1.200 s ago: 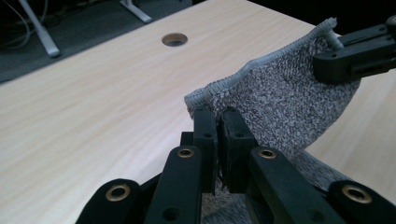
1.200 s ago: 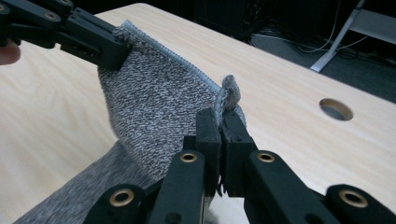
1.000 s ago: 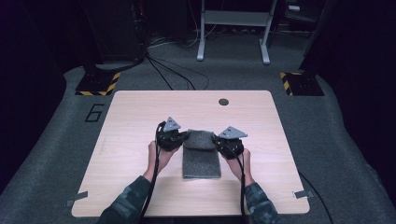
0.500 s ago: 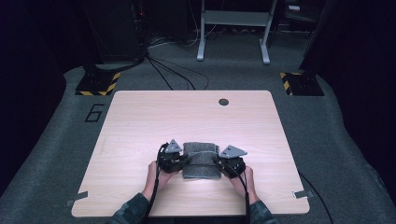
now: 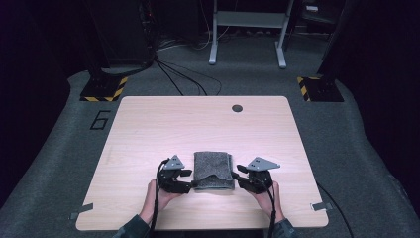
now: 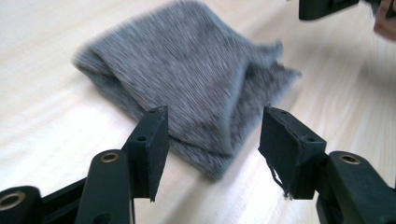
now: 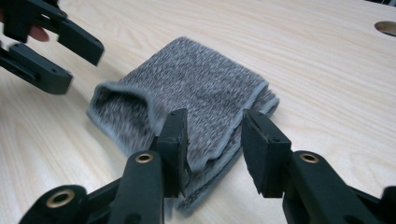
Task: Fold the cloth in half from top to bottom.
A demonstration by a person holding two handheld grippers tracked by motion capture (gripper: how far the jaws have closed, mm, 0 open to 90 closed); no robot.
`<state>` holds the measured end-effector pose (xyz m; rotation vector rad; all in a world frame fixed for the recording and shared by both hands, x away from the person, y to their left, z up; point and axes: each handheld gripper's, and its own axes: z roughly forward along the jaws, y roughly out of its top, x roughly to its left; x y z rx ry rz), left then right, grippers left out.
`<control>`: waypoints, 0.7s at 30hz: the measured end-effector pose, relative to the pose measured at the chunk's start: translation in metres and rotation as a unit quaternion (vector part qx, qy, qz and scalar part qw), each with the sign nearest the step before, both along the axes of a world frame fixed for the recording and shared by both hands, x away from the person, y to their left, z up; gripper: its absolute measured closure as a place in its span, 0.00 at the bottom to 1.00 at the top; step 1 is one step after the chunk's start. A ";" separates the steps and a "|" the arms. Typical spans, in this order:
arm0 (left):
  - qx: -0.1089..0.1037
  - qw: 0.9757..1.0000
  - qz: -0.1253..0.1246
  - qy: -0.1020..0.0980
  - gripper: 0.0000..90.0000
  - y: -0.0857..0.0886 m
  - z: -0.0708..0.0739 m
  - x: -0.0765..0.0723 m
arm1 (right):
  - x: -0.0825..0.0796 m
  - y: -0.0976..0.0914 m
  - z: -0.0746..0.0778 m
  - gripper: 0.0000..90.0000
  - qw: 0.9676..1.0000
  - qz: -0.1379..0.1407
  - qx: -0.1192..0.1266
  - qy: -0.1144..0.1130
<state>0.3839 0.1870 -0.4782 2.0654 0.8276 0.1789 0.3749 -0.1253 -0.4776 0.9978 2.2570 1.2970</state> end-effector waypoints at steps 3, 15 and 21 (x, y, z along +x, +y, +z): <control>0.002 1.000 0.026 -0.005 0.45 0.002 0.004 0.010 | 0.007 0.001 0.002 0.68 1.000 -0.013 0.007 0.001; 0.084 0.995 0.044 0.009 0.27 -0.018 -0.029 0.022 | 0.018 0.033 -0.031 0.54 0.995 -0.033 -0.084 0.044; 0.111 0.993 0.046 -0.004 0.25 -0.014 -0.037 0.017 | 0.014 0.032 -0.037 0.49 0.994 -0.033 -0.095 0.054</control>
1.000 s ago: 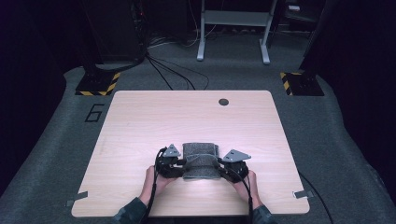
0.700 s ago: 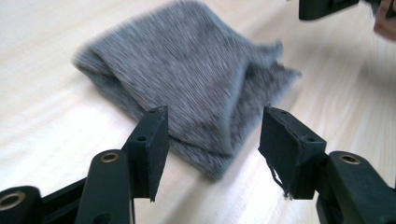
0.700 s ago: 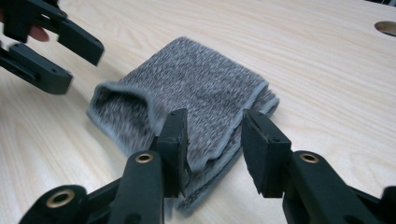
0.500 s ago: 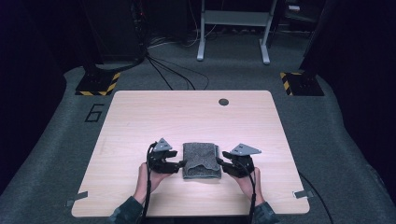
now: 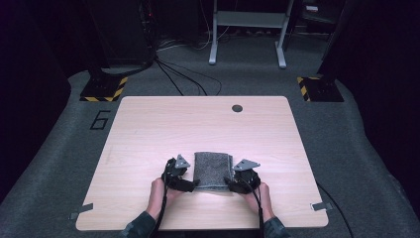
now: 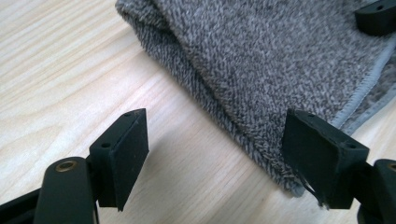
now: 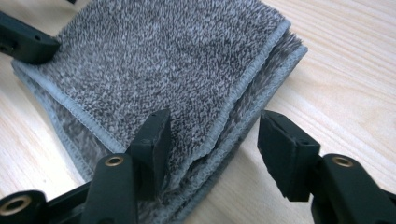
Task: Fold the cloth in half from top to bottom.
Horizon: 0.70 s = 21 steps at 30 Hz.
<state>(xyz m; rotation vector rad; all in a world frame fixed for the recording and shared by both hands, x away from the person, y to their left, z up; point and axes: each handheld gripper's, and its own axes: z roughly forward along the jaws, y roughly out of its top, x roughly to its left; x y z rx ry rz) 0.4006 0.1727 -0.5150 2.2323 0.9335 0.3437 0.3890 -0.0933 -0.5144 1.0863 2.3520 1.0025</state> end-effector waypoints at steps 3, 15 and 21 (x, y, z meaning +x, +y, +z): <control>0.010 1.000 -0.003 -0.009 0.26 -0.001 -0.001 -0.003 | -0.002 0.001 -0.002 0.47 1.000 0.000 -0.016 -0.008; -0.037 0.999 0.028 -0.011 0.18 0.018 0.021 0.011 | 0.016 -0.014 0.007 0.31 1.000 -0.006 0.026 0.005; -0.036 0.998 0.052 -0.020 0.17 0.009 0.033 0.041 | 0.043 -0.016 0.019 0.28 0.998 -0.047 0.043 0.003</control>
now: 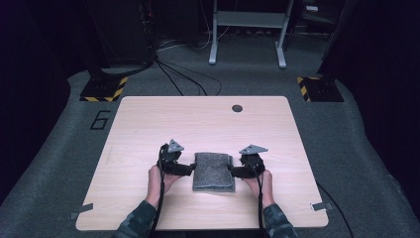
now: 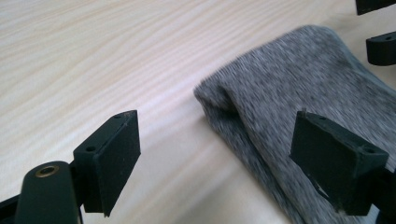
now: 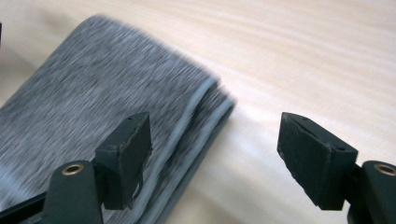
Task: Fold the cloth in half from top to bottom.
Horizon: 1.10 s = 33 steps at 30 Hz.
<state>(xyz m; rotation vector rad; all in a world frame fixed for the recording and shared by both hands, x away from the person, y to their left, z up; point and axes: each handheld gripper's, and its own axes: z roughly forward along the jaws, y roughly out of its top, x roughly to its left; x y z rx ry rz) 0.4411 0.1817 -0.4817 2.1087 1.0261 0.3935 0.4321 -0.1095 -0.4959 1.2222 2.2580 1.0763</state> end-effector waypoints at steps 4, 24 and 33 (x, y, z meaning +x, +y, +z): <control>0.038 0.999 0.011 0.012 0.18 -0.011 -0.012 0.014 | 0.014 0.005 -0.001 0.28 1.000 -0.018 -0.019 0.006; -0.001 0.998 0.063 -0.008 0.13 0.053 -0.004 -0.017 | 0.009 -0.047 0.007 0.20 0.998 -0.060 -0.018 0.007; 0.018 0.992 0.122 0.003 0.11 0.113 -0.019 -0.040 | -0.012 -0.086 0.007 0.15 0.995 -0.095 -0.034 0.004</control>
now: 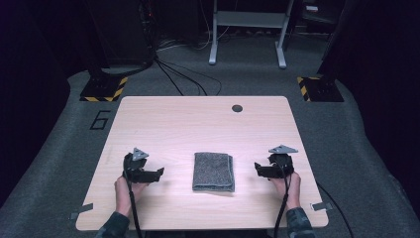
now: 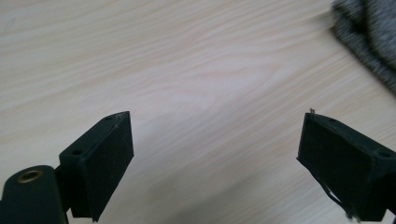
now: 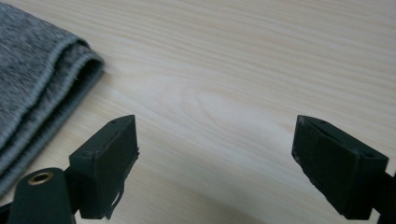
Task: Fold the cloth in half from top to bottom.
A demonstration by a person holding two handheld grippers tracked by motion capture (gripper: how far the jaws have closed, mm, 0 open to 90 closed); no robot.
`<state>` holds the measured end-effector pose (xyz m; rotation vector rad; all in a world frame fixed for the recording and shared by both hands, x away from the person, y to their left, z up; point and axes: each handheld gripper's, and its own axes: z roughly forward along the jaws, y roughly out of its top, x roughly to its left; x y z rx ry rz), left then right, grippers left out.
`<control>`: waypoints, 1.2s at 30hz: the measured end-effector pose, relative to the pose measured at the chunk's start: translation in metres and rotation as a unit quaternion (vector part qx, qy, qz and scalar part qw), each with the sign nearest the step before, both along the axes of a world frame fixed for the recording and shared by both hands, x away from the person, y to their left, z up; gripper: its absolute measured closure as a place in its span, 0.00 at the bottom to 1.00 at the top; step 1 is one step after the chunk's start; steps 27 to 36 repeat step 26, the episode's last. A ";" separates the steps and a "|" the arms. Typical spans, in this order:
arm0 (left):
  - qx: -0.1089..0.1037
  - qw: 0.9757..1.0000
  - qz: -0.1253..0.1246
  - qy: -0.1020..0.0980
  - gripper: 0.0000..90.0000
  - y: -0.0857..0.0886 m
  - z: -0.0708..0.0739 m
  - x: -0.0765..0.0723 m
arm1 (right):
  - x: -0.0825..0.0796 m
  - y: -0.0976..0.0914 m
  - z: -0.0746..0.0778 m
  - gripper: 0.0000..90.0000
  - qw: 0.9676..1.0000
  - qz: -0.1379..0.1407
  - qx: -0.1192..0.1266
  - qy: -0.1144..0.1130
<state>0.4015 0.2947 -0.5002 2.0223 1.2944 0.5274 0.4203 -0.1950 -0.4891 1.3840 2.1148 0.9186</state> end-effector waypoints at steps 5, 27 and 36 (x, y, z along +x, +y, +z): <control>0.002 1.000 0.030 0.007 0.11 0.027 -0.009 -0.008 | -0.009 -0.023 -0.011 0.11 0.999 -0.032 -0.009 0.004; 0.005 0.998 0.057 -0.018 0.10 0.055 -0.031 -0.023 | -0.020 -0.056 -0.040 0.02 0.998 -0.058 0.003 0.012; 0.005 0.998 0.057 -0.018 0.10 0.055 -0.031 -0.023 | -0.020 -0.056 -0.040 0.02 0.998 -0.058 0.003 0.012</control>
